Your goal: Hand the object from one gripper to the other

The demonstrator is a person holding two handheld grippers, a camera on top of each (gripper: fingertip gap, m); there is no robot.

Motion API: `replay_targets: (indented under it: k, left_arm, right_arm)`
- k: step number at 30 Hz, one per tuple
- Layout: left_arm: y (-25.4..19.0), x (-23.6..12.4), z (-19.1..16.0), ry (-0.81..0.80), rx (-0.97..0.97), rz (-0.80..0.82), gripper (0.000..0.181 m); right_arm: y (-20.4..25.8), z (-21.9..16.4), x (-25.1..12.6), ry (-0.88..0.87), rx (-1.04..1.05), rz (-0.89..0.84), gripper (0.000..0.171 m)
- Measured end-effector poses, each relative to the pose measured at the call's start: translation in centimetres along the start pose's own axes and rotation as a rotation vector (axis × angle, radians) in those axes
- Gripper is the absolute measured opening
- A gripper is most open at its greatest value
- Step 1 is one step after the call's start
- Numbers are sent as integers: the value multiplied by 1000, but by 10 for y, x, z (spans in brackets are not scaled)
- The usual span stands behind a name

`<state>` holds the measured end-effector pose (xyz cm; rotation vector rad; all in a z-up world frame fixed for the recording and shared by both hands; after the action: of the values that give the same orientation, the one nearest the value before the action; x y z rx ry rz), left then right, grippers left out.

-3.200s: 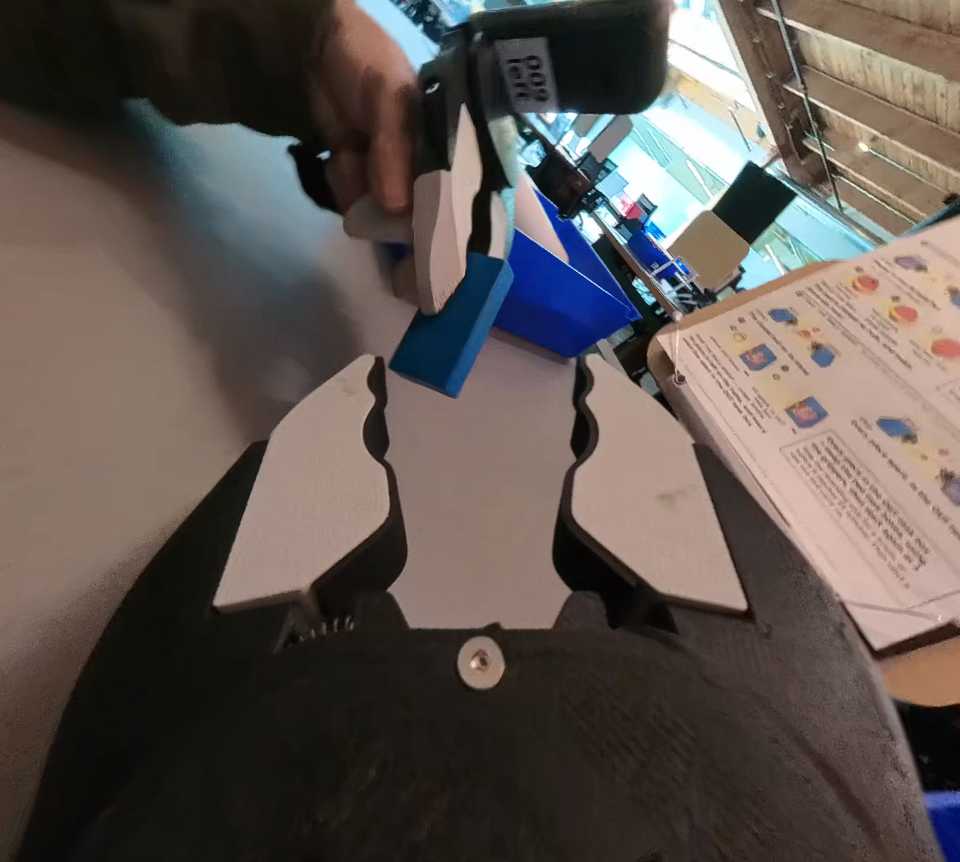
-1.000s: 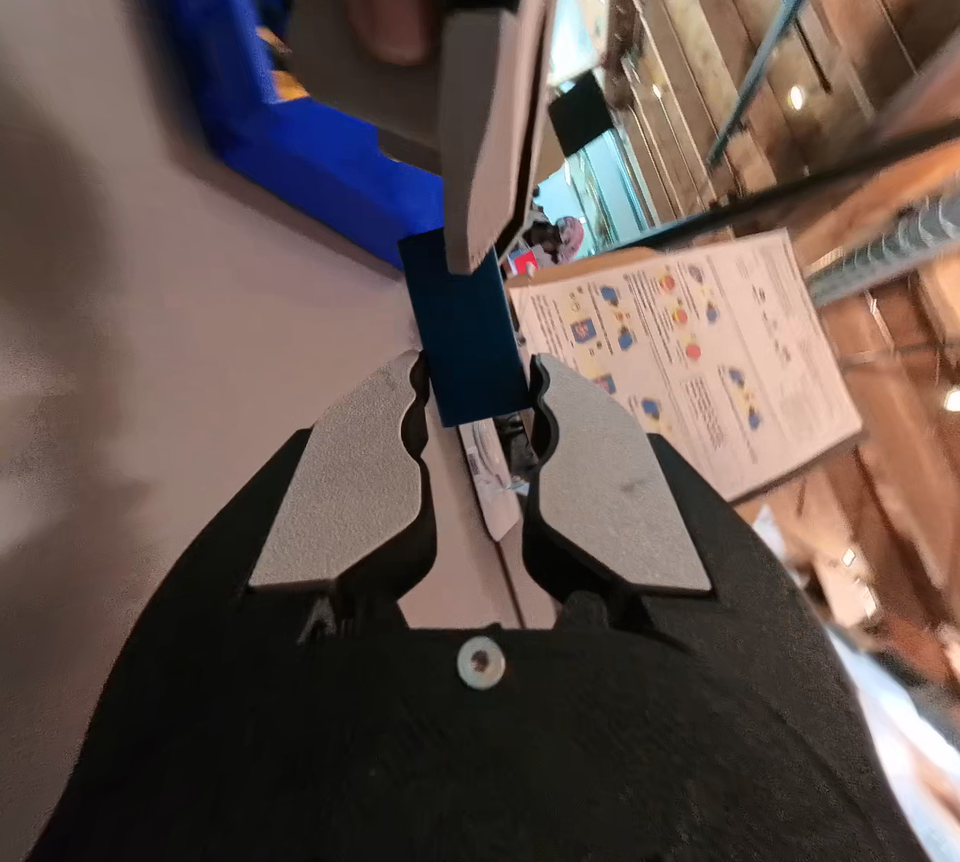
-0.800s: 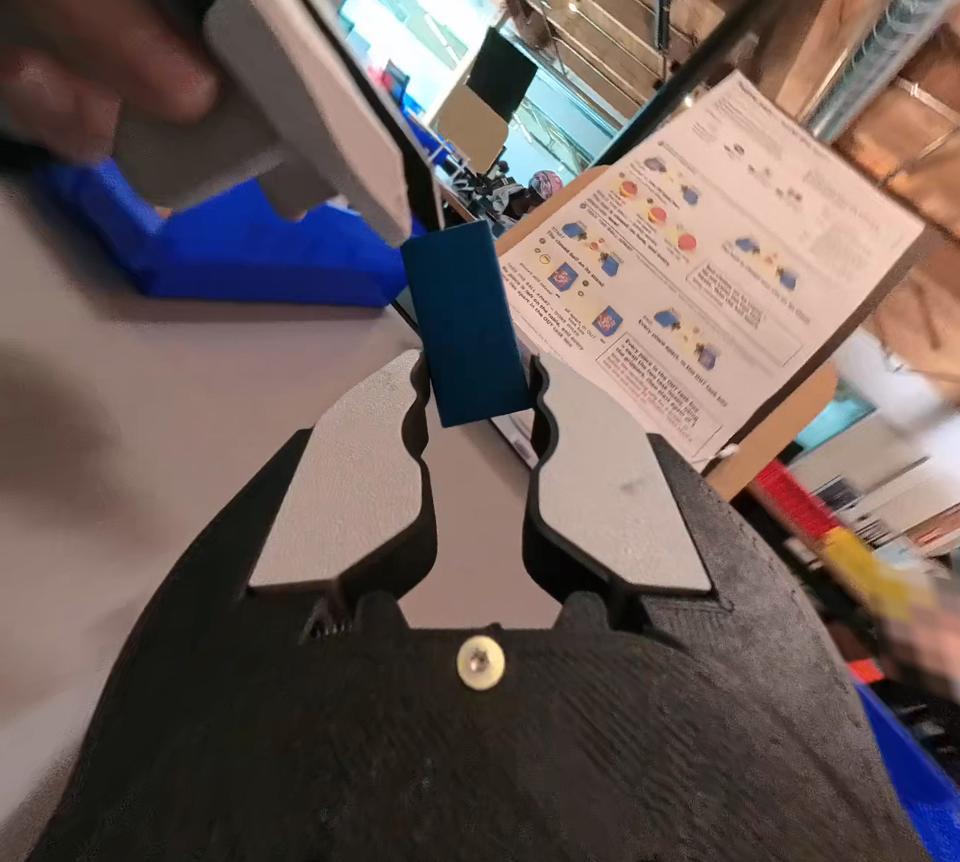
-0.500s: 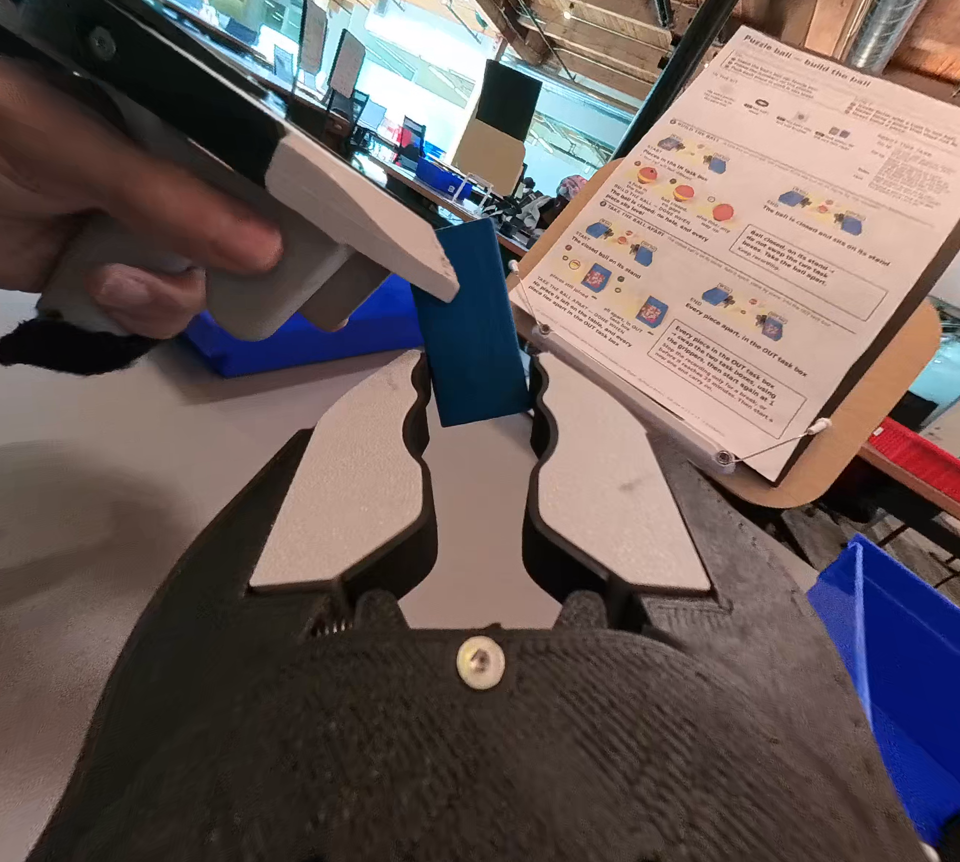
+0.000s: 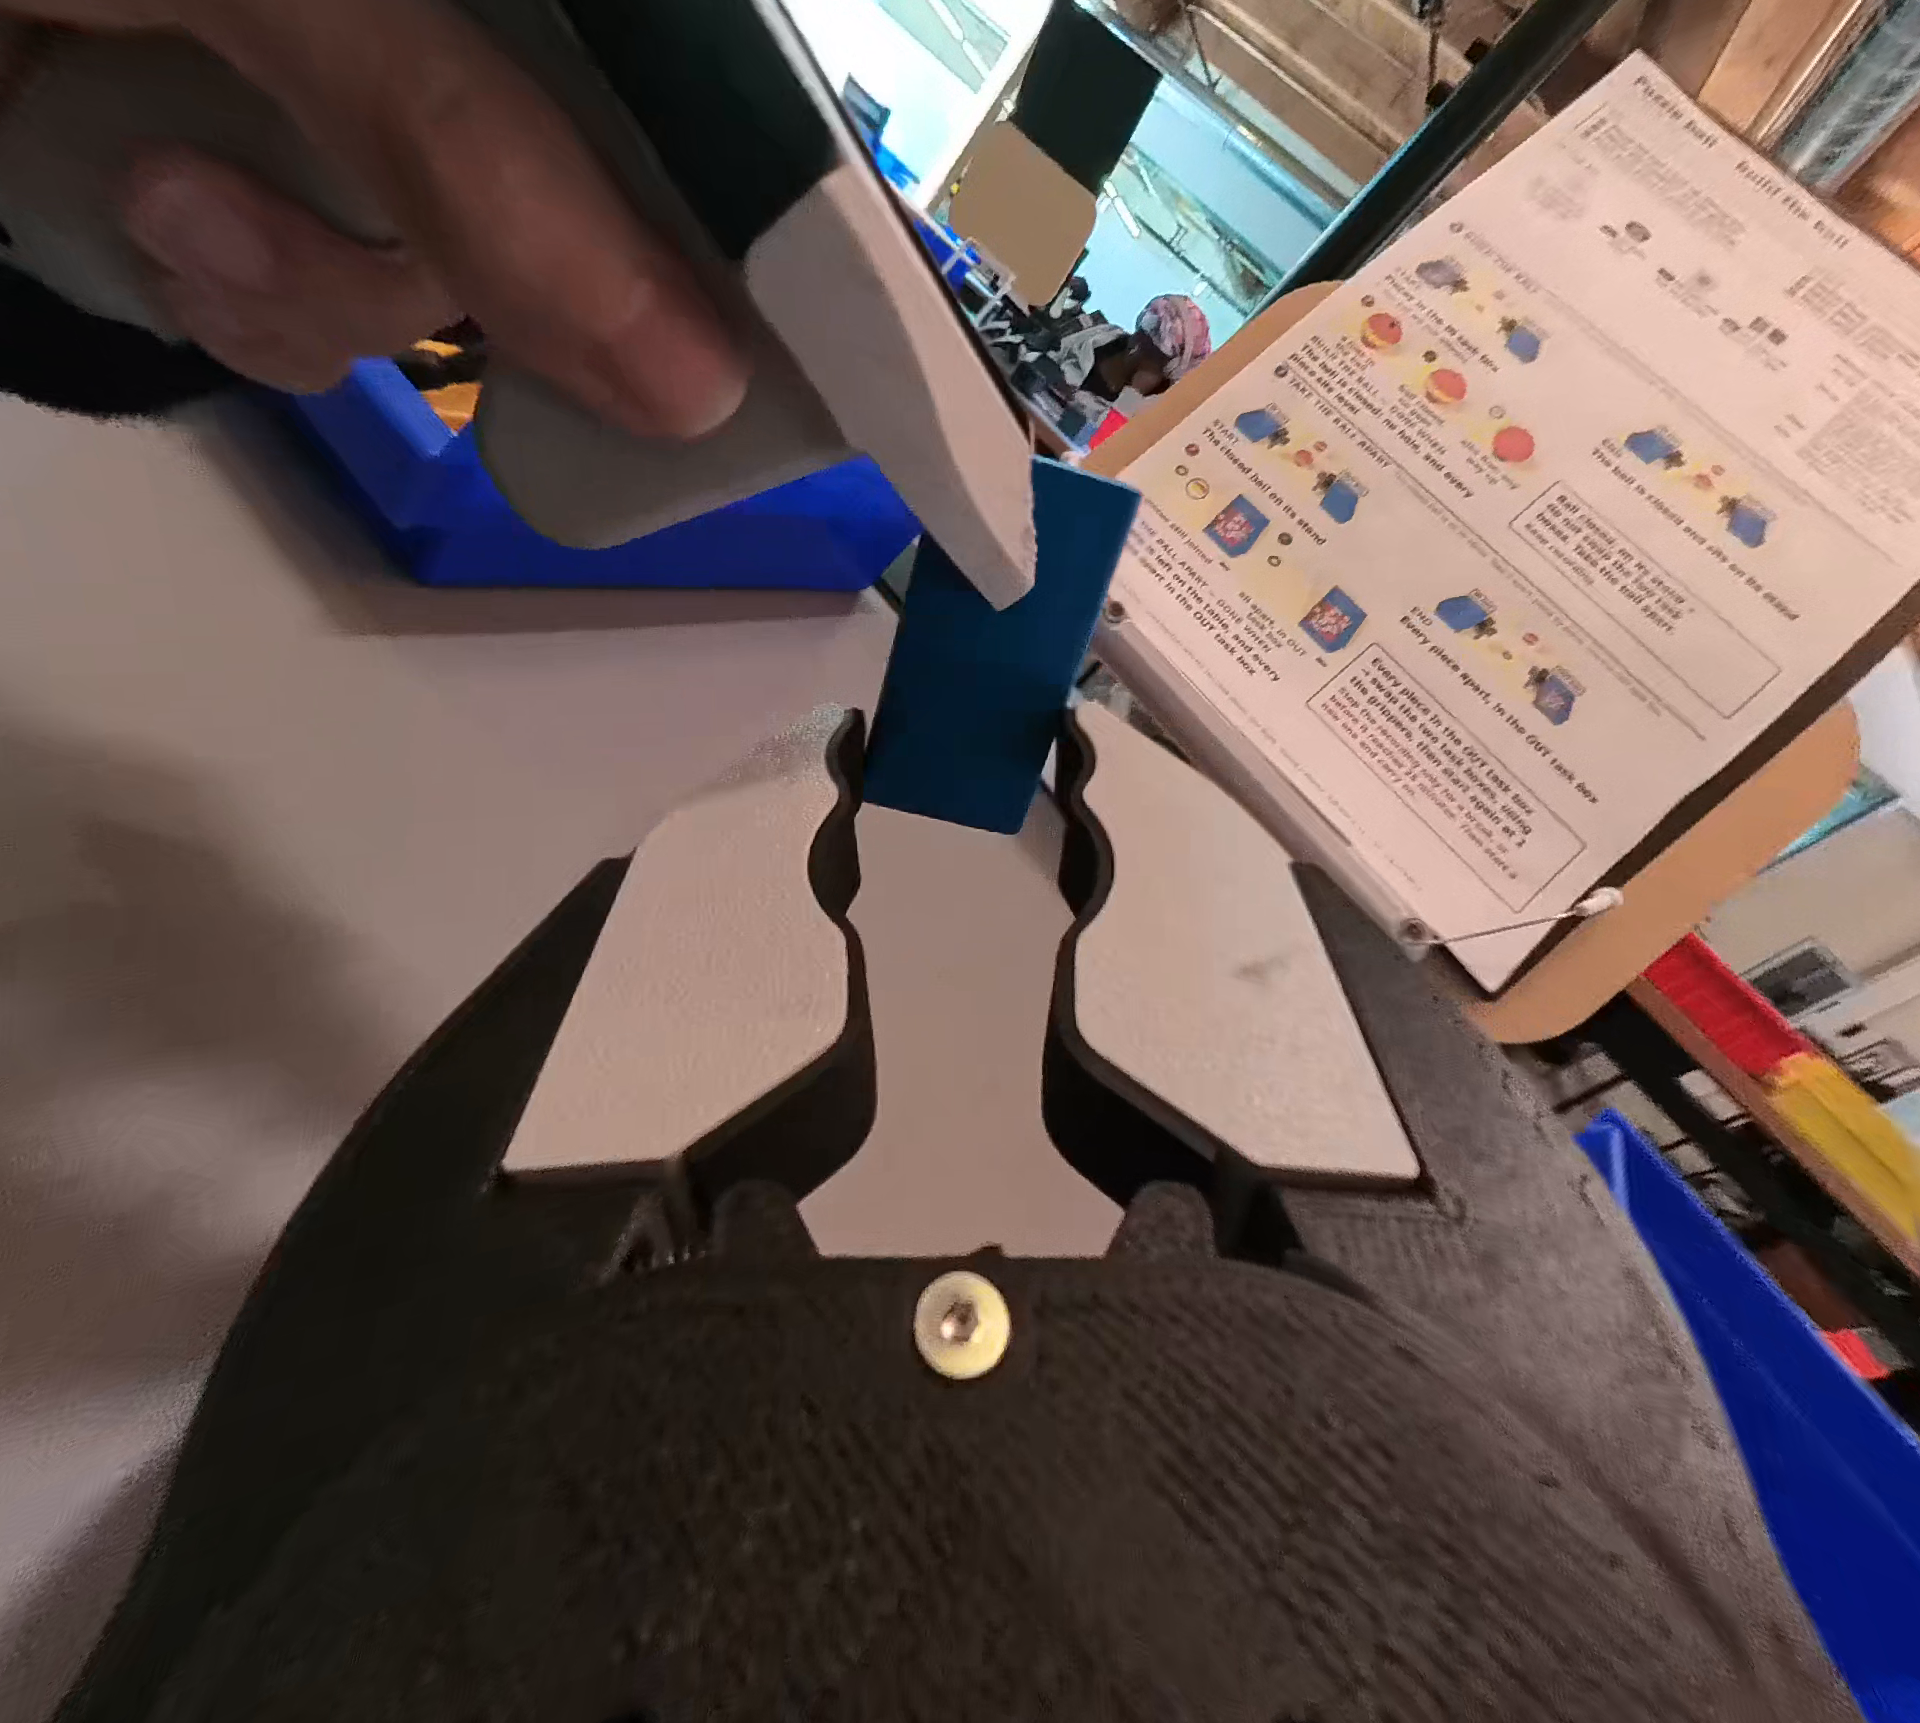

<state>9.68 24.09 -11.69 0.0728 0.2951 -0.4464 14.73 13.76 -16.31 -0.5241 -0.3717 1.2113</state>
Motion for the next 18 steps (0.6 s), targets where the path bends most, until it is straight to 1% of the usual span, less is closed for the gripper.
replay_targets:
  k: [2,4,6,8,11,13,14,15,18]
  left_arm:
    - [-1,0,1,-12,12,1,16]
    - [-2,-2,3,-74,25,-21,18]
    - [-3,-3,4,-122,45,-72,28]
    - [-2,-6,3,-166,50,-156,38]
    - [-1,-14,1,-204,6,-334,54]
    - [-4,-21,0,-216,-33,-487,55]
    - [-5,-24,0,-226,-44,-540,56]
    - [-6,-26,1,-237,-47,-574,55]
    - [-12,-28,1,-243,-21,-612,52]
  right_arm:
    - [-2,1,0,-3,80,37,34]
    - [-6,4,-2,-44,173,78,34]
    - [-9,5,-4,-97,305,170,34]
    - [-10,8,-6,-174,446,326,34]
    - [-6,12,-13,-263,602,647,34]
    - [-6,15,-19,-319,701,810,33]
    - [-6,16,-21,-338,736,864,33]
    - [-6,17,-22,-352,759,893,33]
    - [-6,17,-21,-369,788,894,33]
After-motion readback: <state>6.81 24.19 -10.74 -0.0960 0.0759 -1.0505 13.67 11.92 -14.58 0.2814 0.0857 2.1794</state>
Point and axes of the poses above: each gripper's, where its closed fingertips meet, x out along the fingers, z out of its top, y = z × x across the jaws, the point moved 8 cm from there along -x, back along the fingers, and after that the axes turned 4 degrees about x, right-handed, at the moved point
